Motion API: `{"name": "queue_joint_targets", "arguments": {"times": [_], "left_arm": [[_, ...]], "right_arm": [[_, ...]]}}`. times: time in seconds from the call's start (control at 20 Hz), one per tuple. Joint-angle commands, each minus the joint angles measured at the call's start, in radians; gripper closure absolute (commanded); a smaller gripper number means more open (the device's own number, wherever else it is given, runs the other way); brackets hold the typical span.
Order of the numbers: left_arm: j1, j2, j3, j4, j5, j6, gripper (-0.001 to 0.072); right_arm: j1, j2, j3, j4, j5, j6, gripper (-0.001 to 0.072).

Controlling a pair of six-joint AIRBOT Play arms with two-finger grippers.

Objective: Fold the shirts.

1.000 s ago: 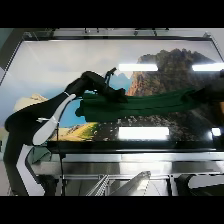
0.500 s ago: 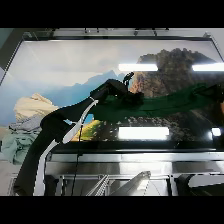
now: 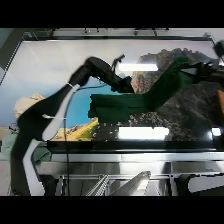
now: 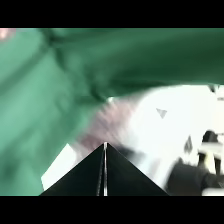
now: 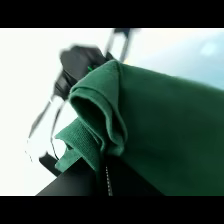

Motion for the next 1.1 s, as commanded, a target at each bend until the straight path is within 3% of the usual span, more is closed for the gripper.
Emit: {"name": "queue_joint_targets", "arguments": {"times": [0.0, 0.25, 0.3, 0.35, 0.4, 0.55, 0.65, 0.75, 0.95, 1.0, 1.05], "left_arm": [[0.149, 0.273, -0.124, 0.005, 0.162, 0.089, 0.0697], [0.328, 0.611, -0.435, 0.010, 0.177, 0.136, 0.0696], [0.349, 0.657, -0.506, 0.010, 0.177, 0.145, 0.0696], [0.364, 0.695, -0.570, 0.010, 0.175, 0.150, 0.0695], [0.378, 0.735, -0.642, 0.009, 0.167, 0.164, 0.0695], [0.407, 0.835, -0.828, 0.008, 0.136, 0.204, 0.0695], [0.424, 0.901, -0.940, 0.009, 0.129, 0.219, 0.0695], [0.444, 0.960, -1.032, 0.009, 0.123, 0.234, 0.0695], [0.493, 1.064, -1.180, 0.008, 0.086, 0.234, 0.0694], [0.504, 1.084, -1.210, 0.007, 0.074, 0.234, 0.0694], [0.513, 1.104, -1.239, 0.006, 0.052, 0.233, 0.0693]], "right_arm": [[0.327, -0.003, -0.002, 0.034, -0.178, -0.035, 0.0694], [0.734, -0.097, -0.002, -0.102, -0.706, -0.061, 0.0676], [0.778, -0.124, -0.002, -0.094, -0.769, -0.060, 0.0450], [0.803, -0.144, -0.002, -0.084, -0.796, -0.048, 0.0138], [0.807, -0.154, -0.002, -0.087, -0.796, 0.000, 0.0074], [0.693, -0.141, -0.002, -0.093, -0.684, 0.060, 0.0083], [0.556, -0.119, -0.002, -0.095, -0.544, 0.085, 0.0192], [0.409, -0.090, -0.002, -0.158, -0.454, 0.133, 0.0196], [0.190, -0.064, -0.004, -0.514, -0.406, 0.308, 0.0186], [0.175, -0.065, -0.015, -0.615, -0.399, 0.349, 0.0168], [0.173, -0.066, -0.031, -0.698, -0.401, 0.377, 0.0094]]}}
